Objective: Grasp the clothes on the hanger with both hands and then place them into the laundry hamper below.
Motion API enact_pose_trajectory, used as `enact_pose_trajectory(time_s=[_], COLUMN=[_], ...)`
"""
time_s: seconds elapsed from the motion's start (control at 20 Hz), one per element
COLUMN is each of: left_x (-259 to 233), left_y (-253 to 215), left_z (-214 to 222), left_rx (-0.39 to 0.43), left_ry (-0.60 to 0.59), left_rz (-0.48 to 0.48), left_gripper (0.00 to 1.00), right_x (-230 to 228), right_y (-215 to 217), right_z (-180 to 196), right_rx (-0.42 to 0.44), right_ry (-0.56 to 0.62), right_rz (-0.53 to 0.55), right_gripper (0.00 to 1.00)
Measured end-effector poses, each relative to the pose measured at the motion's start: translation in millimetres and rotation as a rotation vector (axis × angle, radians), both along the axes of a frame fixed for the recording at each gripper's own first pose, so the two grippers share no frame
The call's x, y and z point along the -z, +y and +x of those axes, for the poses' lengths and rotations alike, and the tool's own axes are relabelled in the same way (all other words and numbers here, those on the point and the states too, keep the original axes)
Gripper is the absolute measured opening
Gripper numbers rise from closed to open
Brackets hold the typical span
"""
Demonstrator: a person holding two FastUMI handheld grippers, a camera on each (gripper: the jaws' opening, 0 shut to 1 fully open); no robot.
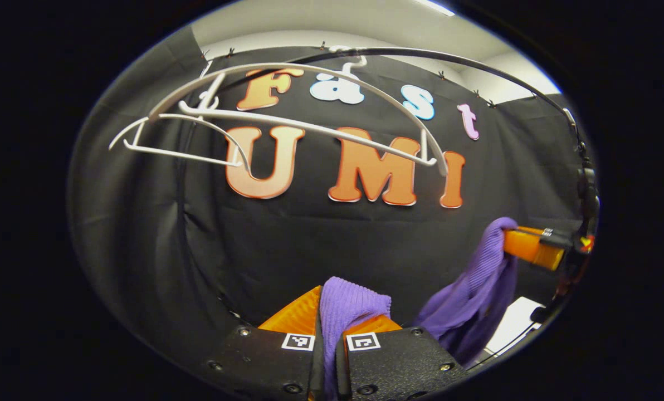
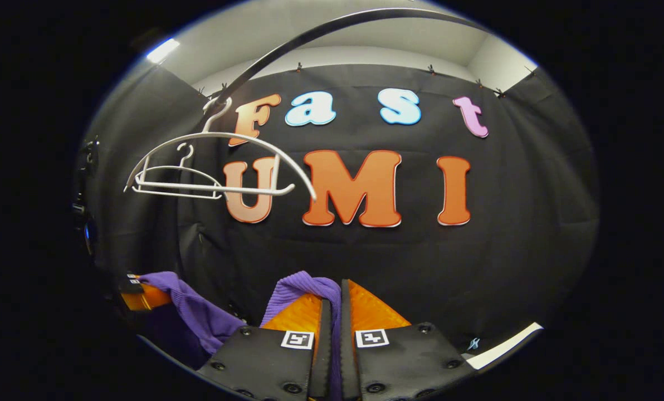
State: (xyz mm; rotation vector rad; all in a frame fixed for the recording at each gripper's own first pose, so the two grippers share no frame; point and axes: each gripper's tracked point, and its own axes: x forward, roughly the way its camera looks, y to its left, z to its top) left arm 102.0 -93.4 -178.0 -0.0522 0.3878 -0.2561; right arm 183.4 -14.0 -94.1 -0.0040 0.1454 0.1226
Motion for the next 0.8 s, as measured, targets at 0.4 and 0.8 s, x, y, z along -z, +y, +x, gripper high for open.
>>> enact_pose_trajectory(time_s=[0.4,0.8], left_x=[113,151], left_y=[-28,-17], left_z=[-61,-78], left_rx=[0.033,-0.057], left_ry=[0.444,0.668], left_rz=[0.023,-0.019], left_gripper=[0.08,0.09], right_x=[163,214], right_y=[27,23], right_z=[-45,-65], right_rx=[0.036,0.117], right_ry=[0.535,0.784], right_rz=[0.094,0.132], right_gripper=[0.14,0.13])
